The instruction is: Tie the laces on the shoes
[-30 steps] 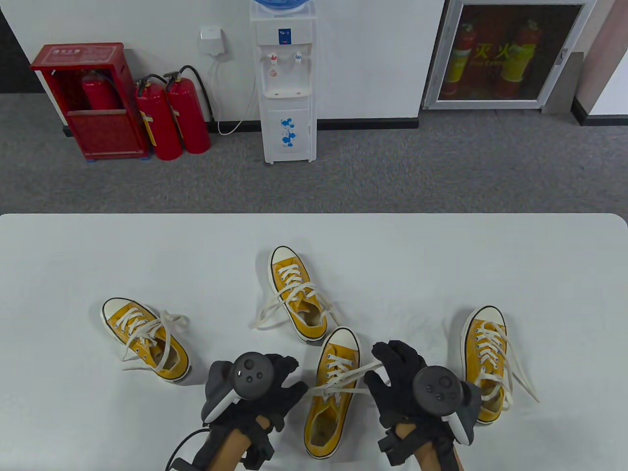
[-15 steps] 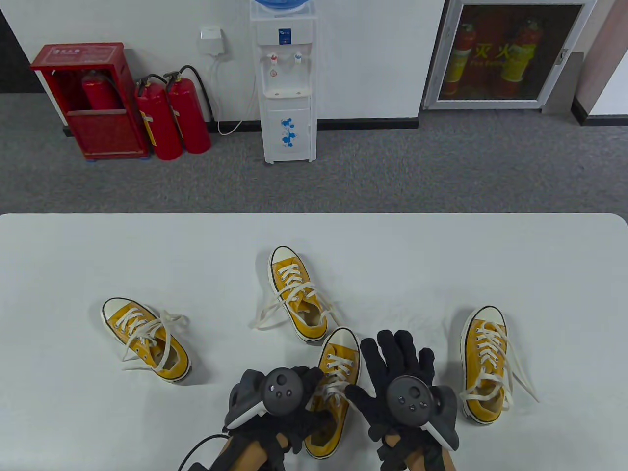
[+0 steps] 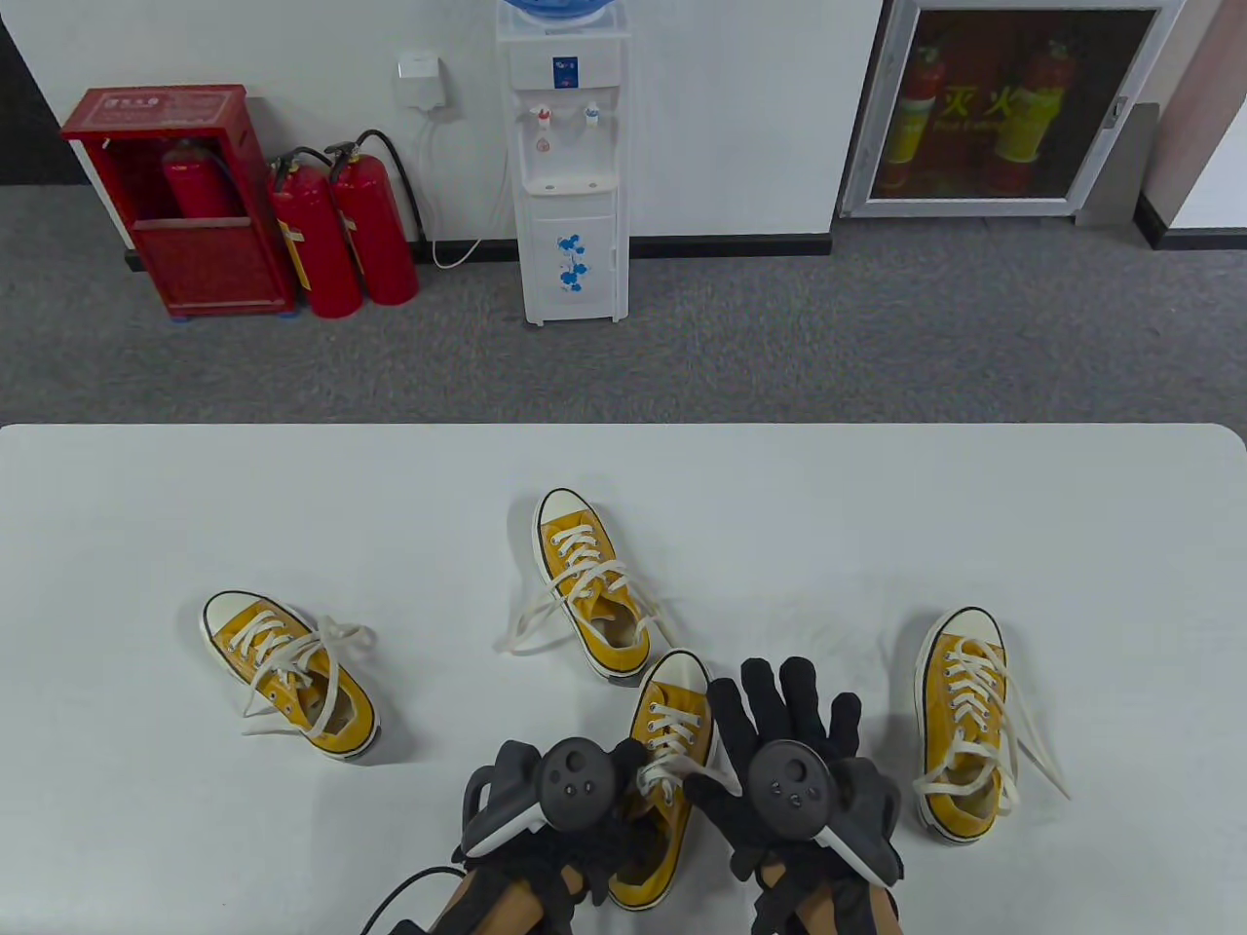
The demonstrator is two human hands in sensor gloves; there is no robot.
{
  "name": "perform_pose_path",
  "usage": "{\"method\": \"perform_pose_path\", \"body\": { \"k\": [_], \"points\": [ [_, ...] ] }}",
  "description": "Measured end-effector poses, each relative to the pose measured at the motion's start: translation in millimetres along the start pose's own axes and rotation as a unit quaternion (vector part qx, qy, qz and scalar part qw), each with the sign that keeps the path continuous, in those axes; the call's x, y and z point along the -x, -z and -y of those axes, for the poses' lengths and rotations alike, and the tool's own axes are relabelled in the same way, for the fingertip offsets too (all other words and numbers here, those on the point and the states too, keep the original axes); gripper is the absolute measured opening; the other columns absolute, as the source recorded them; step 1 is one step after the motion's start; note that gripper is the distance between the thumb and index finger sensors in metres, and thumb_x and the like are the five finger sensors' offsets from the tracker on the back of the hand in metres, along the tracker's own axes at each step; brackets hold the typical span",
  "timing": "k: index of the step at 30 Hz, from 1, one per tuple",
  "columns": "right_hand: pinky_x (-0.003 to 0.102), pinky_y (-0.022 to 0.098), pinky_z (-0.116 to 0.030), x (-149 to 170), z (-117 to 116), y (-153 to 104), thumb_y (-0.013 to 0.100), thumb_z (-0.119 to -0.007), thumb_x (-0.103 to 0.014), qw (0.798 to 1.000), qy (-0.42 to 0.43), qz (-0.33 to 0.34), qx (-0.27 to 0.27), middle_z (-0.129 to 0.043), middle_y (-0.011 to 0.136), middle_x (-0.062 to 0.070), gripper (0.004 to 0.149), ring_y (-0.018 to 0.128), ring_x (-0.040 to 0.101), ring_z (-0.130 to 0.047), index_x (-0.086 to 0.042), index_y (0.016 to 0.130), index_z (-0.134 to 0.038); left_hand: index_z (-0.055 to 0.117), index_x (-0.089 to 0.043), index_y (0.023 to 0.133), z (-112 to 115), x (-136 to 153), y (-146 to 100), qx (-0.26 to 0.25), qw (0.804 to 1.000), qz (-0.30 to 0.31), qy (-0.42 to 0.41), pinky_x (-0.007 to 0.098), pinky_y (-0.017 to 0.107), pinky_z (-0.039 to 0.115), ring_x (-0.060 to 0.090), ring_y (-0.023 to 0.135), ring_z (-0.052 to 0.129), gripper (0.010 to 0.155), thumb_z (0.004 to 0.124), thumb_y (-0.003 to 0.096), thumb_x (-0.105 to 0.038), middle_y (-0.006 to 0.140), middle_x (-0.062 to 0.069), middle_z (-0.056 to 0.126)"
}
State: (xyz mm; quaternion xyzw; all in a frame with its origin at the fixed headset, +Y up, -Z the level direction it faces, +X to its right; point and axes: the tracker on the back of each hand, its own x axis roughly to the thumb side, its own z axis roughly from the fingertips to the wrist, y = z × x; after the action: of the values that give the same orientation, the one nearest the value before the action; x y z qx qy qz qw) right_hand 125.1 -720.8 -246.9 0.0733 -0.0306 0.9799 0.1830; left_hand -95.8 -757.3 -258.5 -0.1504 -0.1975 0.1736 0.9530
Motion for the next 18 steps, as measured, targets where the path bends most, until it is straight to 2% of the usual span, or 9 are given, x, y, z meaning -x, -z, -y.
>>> {"method": "perform_pose_path", "body": {
  "k": [10,18],
  "points": [
    [0.072,0.071,-0.003,0.6,0.3,0.0,0.037,-0.077,-0.065,1.000,0.009,-0.003,-0.006,-0.017,0.119,-0.004,0.089,0.113,0.037,-0.009,-0.032,0.111,-0.040,0.056,-0.023,0.109,-1.4,0.4,0.6,-0.012,1.000,-0.010,-0.003,0.054,0.052,0.083,0.023,0.052,0.103,0.071,0.079,0.0480,-0.052,0.088,0.006,0.090],
    [0.072,0.071,-0.004,2.4,0.0,0.4,0.037,-0.077,-0.065,1.000,0.014,-0.006,-0.005,-0.017,0.119,-0.004,0.089,0.113,0.038,-0.009,-0.032,0.111,-0.041,0.064,-0.023,0.105,-5.7,-1.2,-0.7,-0.053,0.998,-0.016,0.031,0.049,0.042,0.089,0.017,0.037,0.107,0.062,0.079,0.0482,-0.044,0.077,0.003,0.097]
  ]
}}
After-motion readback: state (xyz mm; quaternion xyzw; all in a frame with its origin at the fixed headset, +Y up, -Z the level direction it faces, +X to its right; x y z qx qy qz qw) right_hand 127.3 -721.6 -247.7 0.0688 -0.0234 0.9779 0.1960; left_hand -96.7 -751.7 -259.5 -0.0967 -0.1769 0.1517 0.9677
